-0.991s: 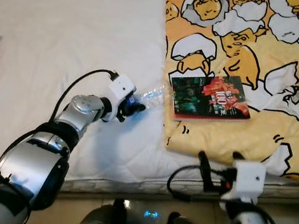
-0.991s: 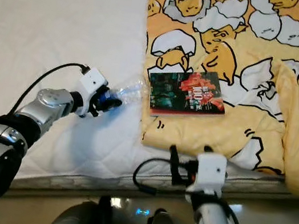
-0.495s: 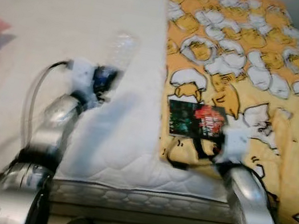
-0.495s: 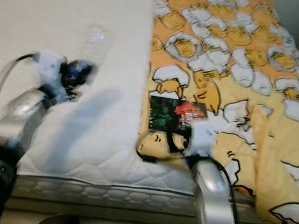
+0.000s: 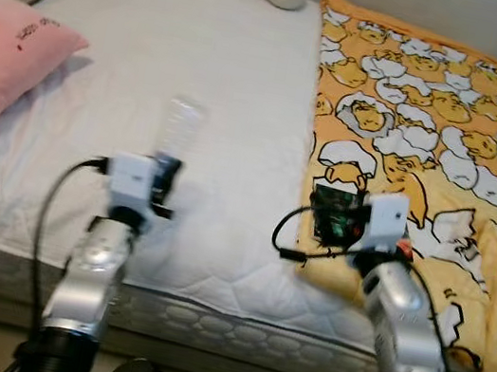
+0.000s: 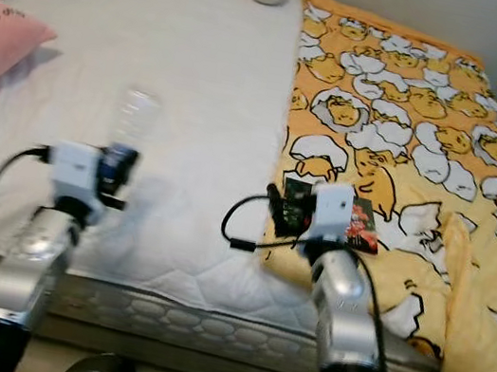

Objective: Clean up the room

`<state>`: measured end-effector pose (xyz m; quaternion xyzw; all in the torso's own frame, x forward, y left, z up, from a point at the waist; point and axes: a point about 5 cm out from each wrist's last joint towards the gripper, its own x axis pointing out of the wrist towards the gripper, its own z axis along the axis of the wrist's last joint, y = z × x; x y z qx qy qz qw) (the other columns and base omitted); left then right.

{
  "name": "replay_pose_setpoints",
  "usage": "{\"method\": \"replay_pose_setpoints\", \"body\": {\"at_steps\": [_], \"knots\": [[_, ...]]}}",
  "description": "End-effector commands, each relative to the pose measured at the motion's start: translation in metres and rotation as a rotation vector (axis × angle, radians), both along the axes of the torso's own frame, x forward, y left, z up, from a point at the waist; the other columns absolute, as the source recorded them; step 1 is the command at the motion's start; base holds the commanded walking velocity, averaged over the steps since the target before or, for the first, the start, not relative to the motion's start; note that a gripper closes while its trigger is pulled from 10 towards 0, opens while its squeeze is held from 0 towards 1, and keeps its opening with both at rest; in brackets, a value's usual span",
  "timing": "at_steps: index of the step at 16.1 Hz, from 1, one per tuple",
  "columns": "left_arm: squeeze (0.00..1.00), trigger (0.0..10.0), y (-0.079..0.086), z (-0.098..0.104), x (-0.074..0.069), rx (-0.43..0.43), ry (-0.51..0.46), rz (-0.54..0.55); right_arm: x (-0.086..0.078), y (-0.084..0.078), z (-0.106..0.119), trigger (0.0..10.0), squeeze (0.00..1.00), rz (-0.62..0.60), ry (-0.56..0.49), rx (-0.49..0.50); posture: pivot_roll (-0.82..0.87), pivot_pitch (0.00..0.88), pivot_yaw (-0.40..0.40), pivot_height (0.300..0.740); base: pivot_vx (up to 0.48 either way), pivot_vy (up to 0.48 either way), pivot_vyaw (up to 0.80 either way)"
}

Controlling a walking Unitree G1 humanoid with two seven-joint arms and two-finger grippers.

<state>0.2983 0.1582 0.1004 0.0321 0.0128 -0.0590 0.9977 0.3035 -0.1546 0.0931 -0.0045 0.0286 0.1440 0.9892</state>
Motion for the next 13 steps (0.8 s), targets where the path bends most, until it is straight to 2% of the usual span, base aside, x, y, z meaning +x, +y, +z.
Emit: {"method": "replay_pose_setpoints", "body": {"at_steps": [1,4,7,9,10,13], "knots": [[0.00,10.0,-0.012,0.017,0.006,0.012,-0.056,-0.048,-0.001,-0.009,0.003,10.0,0.00,-0.046,-0.027,-0.010,0.02,0.000,-0.061,0.740,0.000,0.000,0.00],[0.00,10.0,-0.013,0.022,0.017,0.052,-0.053,-0.090,-0.006,-0.010,0.005,10.0,0.00,-0.105,-0.071,-0.023,0.00,0.000,-0.003,0.740,0.000,0.000,0.00],[0.00,10.0,-0.017,0.020,0.016,0.045,-0.031,-0.136,-0.008,-0.011,0.008,10.0,0.00,-0.148,-0.091,-0.010,-0.02,0.000,0.033,0.740,0.000,0.000,0.00],[0.00,10.0,-0.022,0.018,0.013,-0.020,-0.022,-0.116,-0.008,-0.013,0.005,10.0,0.00,-0.167,-0.068,0.014,-0.02,0.000,0.036,0.740,0.000,0.000,0.00],[0.00,10.0,-0.028,0.016,0.010,-0.075,-0.013,-0.106,-0.007,-0.013,0.001,10.0,0.00,-0.151,-0.010,0.076,-0.02,0.000,0.034,0.740,0.000,0.000,0.00],[0.00,10.0,-0.034,0.011,0.006,-0.088,0.007,-0.107,-0.009,-0.014,0.003,10.0,0.00,-0.104,-0.017,0.039,-0.02,0.000,0.021,0.740,-0.094,0.000,0.00]]}}
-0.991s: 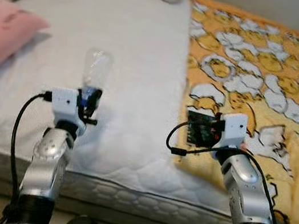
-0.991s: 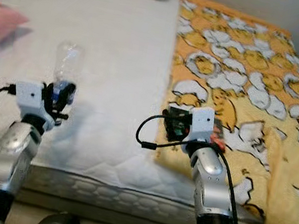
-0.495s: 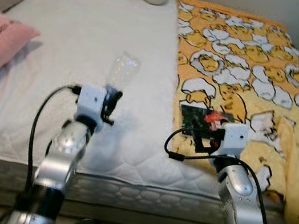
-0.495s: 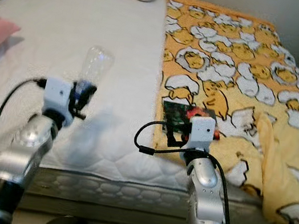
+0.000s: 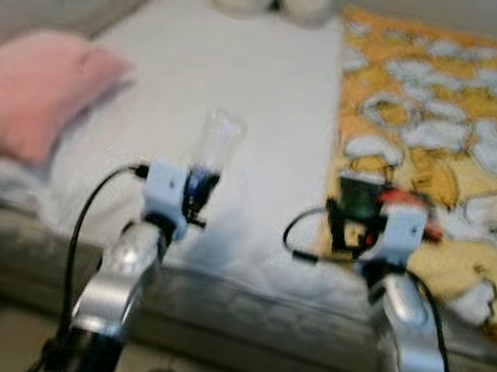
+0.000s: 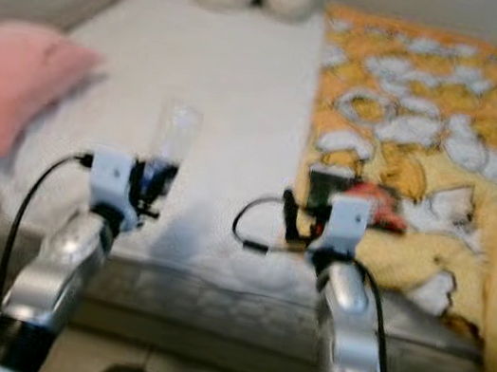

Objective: Clean up the room

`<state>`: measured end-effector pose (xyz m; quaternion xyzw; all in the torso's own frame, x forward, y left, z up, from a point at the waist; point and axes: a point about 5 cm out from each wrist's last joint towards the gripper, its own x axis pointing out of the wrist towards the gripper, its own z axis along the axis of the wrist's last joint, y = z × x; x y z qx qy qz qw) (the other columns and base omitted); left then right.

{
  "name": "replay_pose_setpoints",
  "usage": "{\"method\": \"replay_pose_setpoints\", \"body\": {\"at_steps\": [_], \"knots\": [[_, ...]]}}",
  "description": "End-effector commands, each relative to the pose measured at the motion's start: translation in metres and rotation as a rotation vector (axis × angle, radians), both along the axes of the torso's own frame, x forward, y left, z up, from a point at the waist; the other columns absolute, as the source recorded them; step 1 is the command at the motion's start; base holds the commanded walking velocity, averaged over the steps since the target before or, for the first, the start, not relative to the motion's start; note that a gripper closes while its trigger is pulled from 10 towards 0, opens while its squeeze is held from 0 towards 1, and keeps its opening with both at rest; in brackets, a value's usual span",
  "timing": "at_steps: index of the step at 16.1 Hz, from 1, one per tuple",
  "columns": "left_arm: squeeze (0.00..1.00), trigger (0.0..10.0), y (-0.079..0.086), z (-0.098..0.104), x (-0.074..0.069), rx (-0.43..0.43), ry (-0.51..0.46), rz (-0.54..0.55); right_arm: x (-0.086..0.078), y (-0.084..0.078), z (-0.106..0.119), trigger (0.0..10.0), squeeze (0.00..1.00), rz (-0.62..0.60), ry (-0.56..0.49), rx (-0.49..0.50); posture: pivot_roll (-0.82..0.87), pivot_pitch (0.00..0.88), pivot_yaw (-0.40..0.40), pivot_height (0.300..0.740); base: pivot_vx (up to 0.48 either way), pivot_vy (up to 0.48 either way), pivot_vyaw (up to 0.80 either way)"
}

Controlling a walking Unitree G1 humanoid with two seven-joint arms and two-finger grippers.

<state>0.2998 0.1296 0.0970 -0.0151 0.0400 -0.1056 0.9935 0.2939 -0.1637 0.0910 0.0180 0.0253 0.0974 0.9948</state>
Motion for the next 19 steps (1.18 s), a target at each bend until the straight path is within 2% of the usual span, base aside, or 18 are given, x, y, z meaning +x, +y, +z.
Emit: {"method": "replay_pose_setpoints", "body": {"at_steps": [1,8,14,19], "knots": [[0.00,10.0,-0.0044,0.0138,0.0038,0.000,-0.054,-0.008,0.0004,-0.0058,0.0051,10.0,0.00,-0.009,-0.016,-0.008,-0.02,0.000,0.018,0.740,-0.281,0.000,0.00],[0.00,10.0,-0.0002,0.0117,0.0040,0.001,-0.041,0.025,-0.0034,-0.0037,-0.0003,10.0,0.00,0.002,0.016,-0.003,-0.02,0.000,0.013,0.740,-0.375,0.000,0.00],[0.00,10.0,0.0011,0.0128,0.0057,-0.001,-0.047,0.034,-0.0028,-0.0049,-0.0010,10.0,0.00,-0.007,0.022,0.001,-0.02,0.000,0.013,0.740,0.000,0.000,0.00],[0.00,10.0,0.0018,0.0102,0.0042,-0.004,-0.047,0.079,-0.0050,-0.0080,-0.0040,10.0,0.00,0.012,0.038,-0.003,-0.03,0.000,0.012,0.740,0.000,-0.480,0.47]]}}
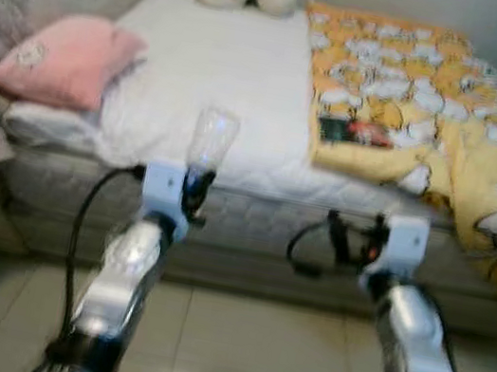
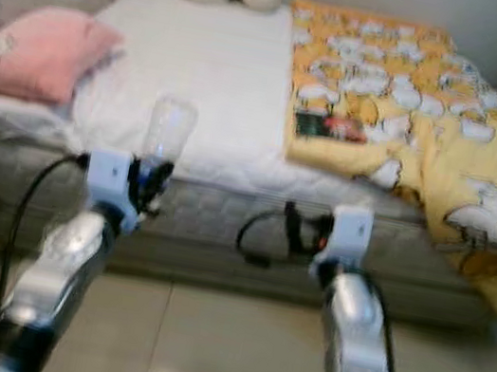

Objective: Clean up the room

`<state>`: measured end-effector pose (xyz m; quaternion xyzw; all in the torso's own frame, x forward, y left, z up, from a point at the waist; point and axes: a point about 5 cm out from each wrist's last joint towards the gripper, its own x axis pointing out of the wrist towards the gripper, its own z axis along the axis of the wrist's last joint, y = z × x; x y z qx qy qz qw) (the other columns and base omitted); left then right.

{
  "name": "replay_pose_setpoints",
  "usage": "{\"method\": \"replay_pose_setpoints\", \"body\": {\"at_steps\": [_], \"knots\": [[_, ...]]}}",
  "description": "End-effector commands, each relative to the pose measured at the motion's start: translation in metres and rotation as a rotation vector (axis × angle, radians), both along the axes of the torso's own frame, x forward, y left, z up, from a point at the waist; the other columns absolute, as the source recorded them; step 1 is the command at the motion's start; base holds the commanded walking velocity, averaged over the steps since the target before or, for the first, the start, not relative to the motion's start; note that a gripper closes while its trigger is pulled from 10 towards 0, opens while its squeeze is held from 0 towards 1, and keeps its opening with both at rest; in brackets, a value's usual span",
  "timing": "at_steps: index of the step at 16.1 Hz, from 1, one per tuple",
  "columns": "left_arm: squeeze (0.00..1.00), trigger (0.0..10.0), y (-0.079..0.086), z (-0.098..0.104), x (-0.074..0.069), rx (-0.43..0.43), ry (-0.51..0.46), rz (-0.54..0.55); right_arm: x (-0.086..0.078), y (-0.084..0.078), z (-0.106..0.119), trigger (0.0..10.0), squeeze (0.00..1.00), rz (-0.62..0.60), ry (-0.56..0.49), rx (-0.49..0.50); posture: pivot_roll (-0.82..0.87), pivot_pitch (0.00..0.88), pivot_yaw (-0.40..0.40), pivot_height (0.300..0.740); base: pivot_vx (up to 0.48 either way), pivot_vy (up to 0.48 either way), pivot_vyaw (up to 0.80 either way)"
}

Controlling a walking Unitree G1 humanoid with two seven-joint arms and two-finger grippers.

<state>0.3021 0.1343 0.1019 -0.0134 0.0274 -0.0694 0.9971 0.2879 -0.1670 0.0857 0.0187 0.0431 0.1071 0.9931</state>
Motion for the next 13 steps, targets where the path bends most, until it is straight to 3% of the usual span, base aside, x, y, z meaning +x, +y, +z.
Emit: {"method": "replay_pose_setpoints", "body": {"at_steps": [1,13], "knots": [[0.00,10.0,-0.0026,0.0048,0.0019,-0.002,-0.023,0.012,0.0007,-0.0047,0.0013,10.0,0.00,-0.004,0.003,-0.003,-0.03,0.000,0.011,0.740,0.000,-0.480,0.45],[0.00,10.0,0.0052,-0.0051,-0.0006,0.008,0.004,0.077,0.0035,-0.0054,-0.0015,10.0,0.00,0.026,0.017,-0.033,-0.02,0.000,-0.005,0.740,0.000,-0.480,0.42]]}}
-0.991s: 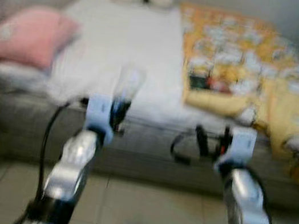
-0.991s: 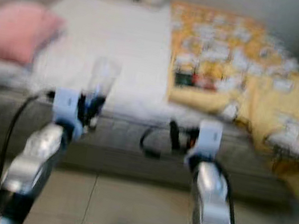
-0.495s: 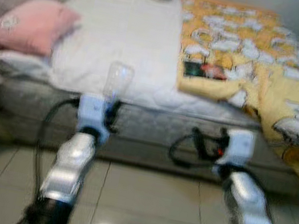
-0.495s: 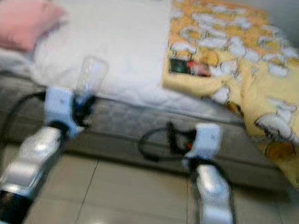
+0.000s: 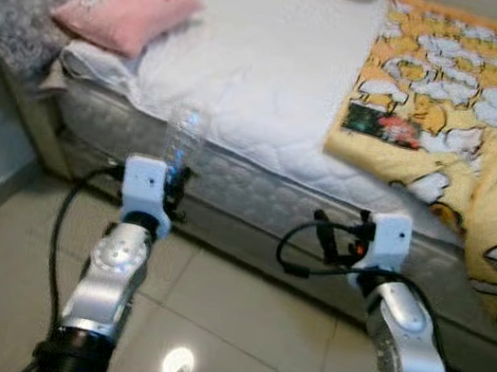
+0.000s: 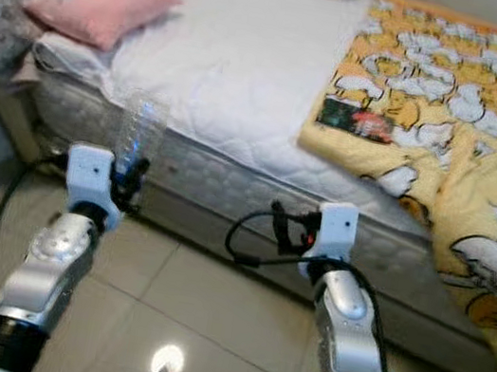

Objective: Clean up the room

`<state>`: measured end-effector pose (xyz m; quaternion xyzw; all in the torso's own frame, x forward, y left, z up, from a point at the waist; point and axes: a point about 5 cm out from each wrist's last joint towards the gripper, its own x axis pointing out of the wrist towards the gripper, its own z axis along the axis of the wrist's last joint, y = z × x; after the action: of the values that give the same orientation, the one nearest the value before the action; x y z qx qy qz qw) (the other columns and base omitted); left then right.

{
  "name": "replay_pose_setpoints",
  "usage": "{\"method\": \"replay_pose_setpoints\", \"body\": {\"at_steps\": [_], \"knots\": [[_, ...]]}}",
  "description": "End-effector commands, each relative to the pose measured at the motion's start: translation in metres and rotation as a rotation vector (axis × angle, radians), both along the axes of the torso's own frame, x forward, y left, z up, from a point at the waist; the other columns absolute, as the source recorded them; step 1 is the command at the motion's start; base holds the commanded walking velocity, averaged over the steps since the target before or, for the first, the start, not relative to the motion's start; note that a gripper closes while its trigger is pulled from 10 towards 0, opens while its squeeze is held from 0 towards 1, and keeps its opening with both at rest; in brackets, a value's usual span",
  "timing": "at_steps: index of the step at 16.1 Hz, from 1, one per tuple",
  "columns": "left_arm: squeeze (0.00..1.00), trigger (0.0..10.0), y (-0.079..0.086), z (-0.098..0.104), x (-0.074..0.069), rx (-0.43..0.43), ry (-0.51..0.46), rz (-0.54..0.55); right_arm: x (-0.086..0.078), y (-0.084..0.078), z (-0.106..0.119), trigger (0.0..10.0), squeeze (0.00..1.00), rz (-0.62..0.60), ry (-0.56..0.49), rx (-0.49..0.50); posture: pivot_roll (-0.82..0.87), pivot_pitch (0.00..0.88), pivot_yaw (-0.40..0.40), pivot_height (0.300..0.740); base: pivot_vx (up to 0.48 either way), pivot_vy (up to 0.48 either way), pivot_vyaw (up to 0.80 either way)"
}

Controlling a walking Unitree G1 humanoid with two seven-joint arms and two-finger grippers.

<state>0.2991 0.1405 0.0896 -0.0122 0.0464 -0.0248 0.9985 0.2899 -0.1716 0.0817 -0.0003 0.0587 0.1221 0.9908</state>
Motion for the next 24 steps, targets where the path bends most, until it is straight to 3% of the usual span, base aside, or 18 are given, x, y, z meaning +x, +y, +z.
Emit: {"method": "replay_pose_setpoints", "body": {"at_steps": [1,10,12,17,20,24], "knots": [[0.00,10.0,0.0001,0.0038,0.0019,-0.006,-0.016,-0.006,0.0016,-0.0010,0.0017,10.0,0.00,-0.007,-0.007,0.005,-0.02,0.000,-0.006,0.740,0.000,0.000,0.42],[0.00,10.0,-0.0029,0.0057,-0.0045,0.024,-0.074,-0.051,-0.0037,-0.0017,-0.0038,10.0,0.00,-0.004,0.005,-0.010,-0.02,0.000,-0.012,0.740,0.000,0.000,0.41],[0.00,10.0,-0.0002,0.0078,-0.0025,-0.015,-0.073,-0.035,-0.0014,-0.0018,-0.0034,10.0,0.00,-0.011,0.001,-0.012,-0.02,0.000,-0.006,0.740,0.433,0.000,0.40],[0.00,10.0,-0.0008,0.0048,0.0027,-0.020,-0.050,-0.039,0.0003,-0.0052,-0.0024,10.0,0.00,-0.041,-0.007,-0.003,-0.04,0.000,-0.001,0.740,0.480,0.000,0.32],[0.00,10.0,-0.0032,0.0050,0.0017,-0.024,-0.051,-0.054,0.0009,-0.0074,-0.0002,10.0,0.00,-0.059,-0.019,0.004,-0.04,0.000,0.005,0.740,0.480,0.000,0.00],[0.00,10.0,-0.0034,0.0076,-0.0001,-0.047,-0.075,-0.055,-0.0032,-0.0021,-0.0032,10.0,0.00,-0.029,-0.014,-0.010,-0.03,0.000,-0.003,0.740,0.480,0.000,0.70]]}}
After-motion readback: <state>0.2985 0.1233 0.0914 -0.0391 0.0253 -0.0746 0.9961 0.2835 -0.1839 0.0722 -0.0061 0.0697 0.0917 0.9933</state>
